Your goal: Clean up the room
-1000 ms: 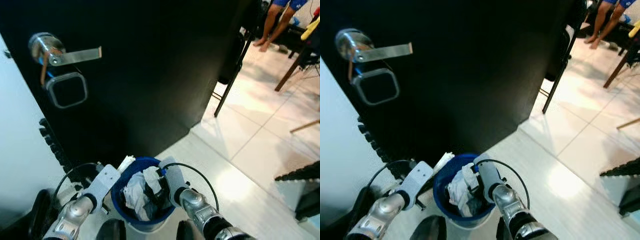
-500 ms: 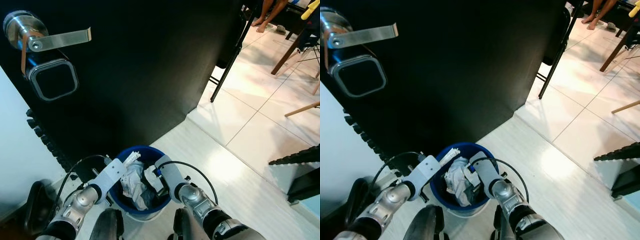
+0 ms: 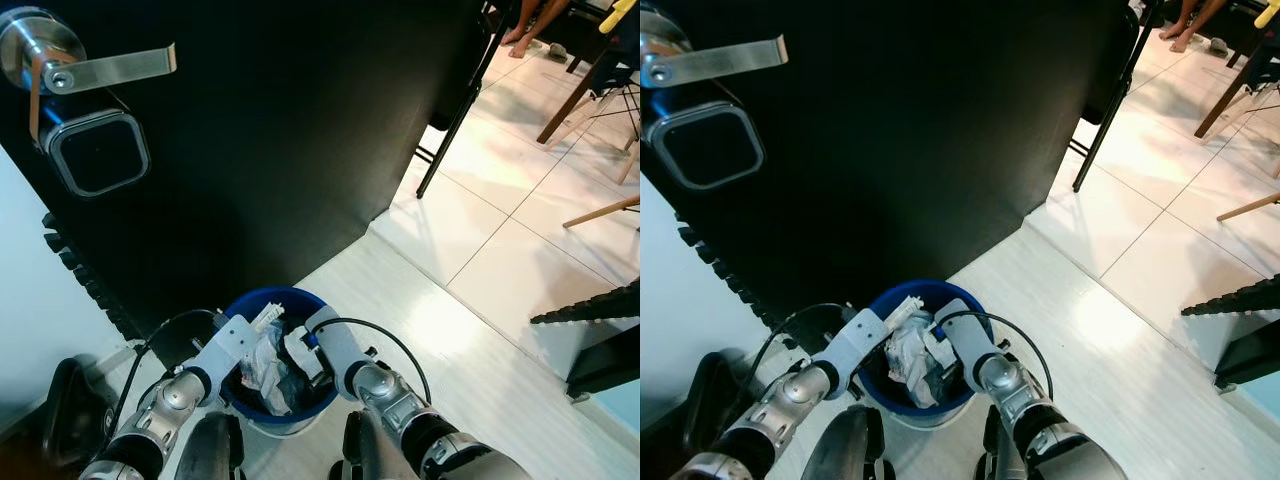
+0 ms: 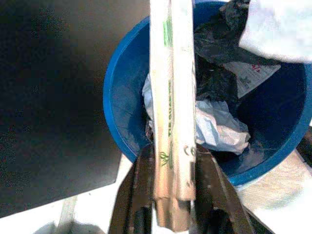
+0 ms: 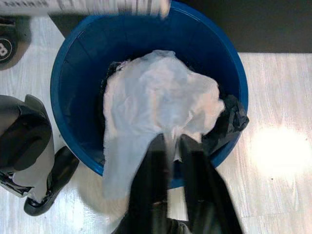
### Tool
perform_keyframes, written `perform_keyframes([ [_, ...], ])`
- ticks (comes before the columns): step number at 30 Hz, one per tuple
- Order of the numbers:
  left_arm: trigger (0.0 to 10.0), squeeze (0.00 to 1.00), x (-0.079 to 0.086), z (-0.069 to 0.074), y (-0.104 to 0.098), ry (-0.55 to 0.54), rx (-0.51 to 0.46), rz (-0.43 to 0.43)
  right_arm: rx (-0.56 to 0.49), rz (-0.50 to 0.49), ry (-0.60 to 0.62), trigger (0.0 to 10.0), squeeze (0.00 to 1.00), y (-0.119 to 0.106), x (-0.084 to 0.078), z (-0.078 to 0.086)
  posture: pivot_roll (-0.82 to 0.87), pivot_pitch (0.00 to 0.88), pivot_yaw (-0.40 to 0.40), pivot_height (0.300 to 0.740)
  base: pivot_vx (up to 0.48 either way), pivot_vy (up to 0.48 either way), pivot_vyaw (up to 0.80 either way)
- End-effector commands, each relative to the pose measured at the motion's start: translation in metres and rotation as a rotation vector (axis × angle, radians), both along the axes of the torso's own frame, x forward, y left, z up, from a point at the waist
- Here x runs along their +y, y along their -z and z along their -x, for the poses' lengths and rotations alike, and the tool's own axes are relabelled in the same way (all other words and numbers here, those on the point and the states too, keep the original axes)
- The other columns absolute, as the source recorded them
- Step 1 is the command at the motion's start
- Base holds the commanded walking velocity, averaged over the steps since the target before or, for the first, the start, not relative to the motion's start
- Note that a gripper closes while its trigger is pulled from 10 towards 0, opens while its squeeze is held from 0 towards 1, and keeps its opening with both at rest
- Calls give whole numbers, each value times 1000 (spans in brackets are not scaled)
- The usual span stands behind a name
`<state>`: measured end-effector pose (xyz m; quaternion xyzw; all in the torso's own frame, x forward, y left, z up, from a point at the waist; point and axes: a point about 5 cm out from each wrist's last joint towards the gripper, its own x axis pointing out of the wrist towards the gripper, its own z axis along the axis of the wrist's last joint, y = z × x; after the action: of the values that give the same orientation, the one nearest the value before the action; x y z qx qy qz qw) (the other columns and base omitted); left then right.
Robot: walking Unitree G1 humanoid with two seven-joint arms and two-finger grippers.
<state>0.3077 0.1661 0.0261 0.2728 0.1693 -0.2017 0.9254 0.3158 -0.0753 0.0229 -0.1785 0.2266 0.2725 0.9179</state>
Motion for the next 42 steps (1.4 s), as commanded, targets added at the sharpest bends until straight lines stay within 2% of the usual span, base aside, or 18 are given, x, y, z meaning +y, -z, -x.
perform_keyframes([
  [1, 10000, 1000, -2, 6, 8, -14, 28, 15, 31, -9, 16, 10000, 1000, 7, -3, 5, 47, 293, -128, 623, 0, 0, 0],
  [2, 10000, 788, -1, 5, 8, -21, 22, 14, 27, -7, 21, 10000, 1000, 7, -2, 5, 47, 293, -130, 623, 0, 0, 0],
  [3, 10000, 788, -1, 5, 8, -21, 22, 14, 27, -7, 21, 10000, 1000, 7, -2, 5, 47, 293, -130, 623, 0, 0, 0],
  [4, 10000, 114, 0, 5, 7, -28, 21, 18, 26, -7, 28, 10000, 659, 7, -3, 5, 47, 293, -130, 623, 0, 0, 0],
  [5, 10000, 114, 0, 5, 7, -28, 21, 18, 26, -7, 28, 10000, 659, 7, -3, 5, 47, 293, -130, 623, 0, 0, 0],
  [6, 10000, 0, 0, 4, 7, -35, 20, 27, 26, -7, 32, 10000, 0, 7, -3, 5, 48, 292, -130, 623, 0, 0, 0],
  [18, 10000, 0, -1, 5, 8, -70, 11, 75, 21, -5, 38, 10000, 0, 8, -3, 6, 37, 275, -121, 623, 0, 0, 0],
  [19, 10000, 0, 2, 4, 6, -133, 3, 101, 1, -16, 44, 10000, 0, 7, -5, 6, 41, 247, -114, 623, 0, 0, 0],
  [21, 10000, 0, 0, 9, 5, -210, 11, 174, -31, -127, 143, 10000, 0, 2, -14, 3, 68, 186, -107, 623, 0, 0, 0],
  [22, 10000, 0, -2, 13, 6, -228, 13, 196, -51, -174, 181, 10000, 0, 1, -19, 2, 71, 179, -105, 623, 0, 0, 0],
  [24, 10000, 0, -4, 16, 6, -226, 15, 193, -65, -196, 208, 10000, 0, 0, -23, 3, 74, 149, -101, 623, 0, 0, 0],
  [25, 10000, 0, -5, 19, 4, -222, -15, 186, -78, -216, 234, 10000, 0, 1, -27, 6, 75, 139, -98, 623, 0, 0, 0],
  [27, 10000, 0, -6, 21, 2, -226, -50, 192, -87, -239, 274, 10000, 0, 4, -34, 10, 78, 111, -90, 623, 0, 0, 0],
  [31, 10000, 0, -5, 22, 1, -257, -57, 233, -77, -268, 326, 10000, 0, 9, -41, 17, 77, 89, -79, 633, 0, 0, 0],
  [34, 10000, 0, -5, 19, -2, -235, -70, 214, -70, -285, 355, 10000, 0, 13, -44, 21, 86, 61, -63, 643, 0, 0, 0],
  [40, 10000, 0, -6, 15, -7, -210, -80, 205, -75, -299, 383, 10000, 0, 13, -46, 21, 84, 48, -53, 653, 0, 0, 0],
  [42, 10000, 0, -5, 10, -12, -260, -73, 246, -80, -305, 398, 10000, 0, 12, -48, 20, 83, 32, -45, 663, 0, 0, 0],
])
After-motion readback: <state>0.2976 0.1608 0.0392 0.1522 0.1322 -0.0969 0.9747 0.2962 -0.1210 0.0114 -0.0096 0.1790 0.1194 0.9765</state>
